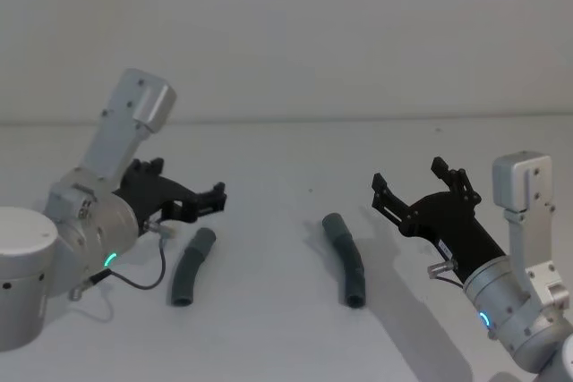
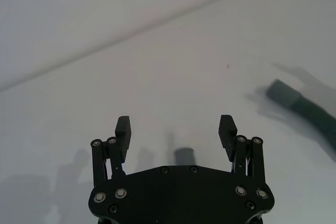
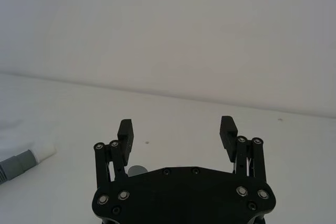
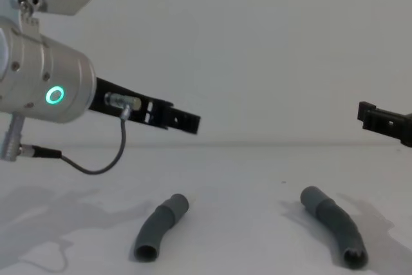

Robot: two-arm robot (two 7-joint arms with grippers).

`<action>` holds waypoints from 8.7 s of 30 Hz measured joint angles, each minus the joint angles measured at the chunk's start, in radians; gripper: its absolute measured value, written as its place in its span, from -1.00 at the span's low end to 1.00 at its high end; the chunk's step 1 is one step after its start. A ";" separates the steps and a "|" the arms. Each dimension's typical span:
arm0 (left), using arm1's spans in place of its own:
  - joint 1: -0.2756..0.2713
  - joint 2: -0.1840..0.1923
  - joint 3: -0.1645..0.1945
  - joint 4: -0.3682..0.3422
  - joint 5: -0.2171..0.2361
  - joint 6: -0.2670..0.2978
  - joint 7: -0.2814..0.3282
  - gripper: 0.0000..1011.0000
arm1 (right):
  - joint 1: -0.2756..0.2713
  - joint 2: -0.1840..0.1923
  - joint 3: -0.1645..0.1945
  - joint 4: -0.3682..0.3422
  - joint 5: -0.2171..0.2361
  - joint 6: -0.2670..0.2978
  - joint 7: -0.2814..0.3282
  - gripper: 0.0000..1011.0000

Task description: Use both hands to pick up one end of the pipe from the table, align the ends, and insert them.

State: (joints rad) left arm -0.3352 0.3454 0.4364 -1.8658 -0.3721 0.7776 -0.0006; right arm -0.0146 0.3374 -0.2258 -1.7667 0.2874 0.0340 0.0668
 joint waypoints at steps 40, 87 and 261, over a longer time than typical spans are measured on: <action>0.072 -0.049 -0.006 -0.012 0.026 0.192 0.064 0.98 | 0.000 0.000 0.000 0.000 0.000 0.000 0.000 0.98; 0.069 -0.082 0.011 0.078 0.069 0.178 0.043 0.98 | 0.000 0.000 0.000 0.000 0.000 0.000 0.000 0.98; -0.151 0.221 0.067 0.433 0.196 -1.236 -0.671 -0.43 | 0.000 0.000 0.000 0.000 0.000 0.000 0.000 0.98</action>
State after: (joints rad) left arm -0.4865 0.5664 0.5031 -1.4326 -0.1756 -0.4580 -0.6717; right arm -0.0147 0.3375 -0.2259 -1.7667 0.2874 0.0340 0.0668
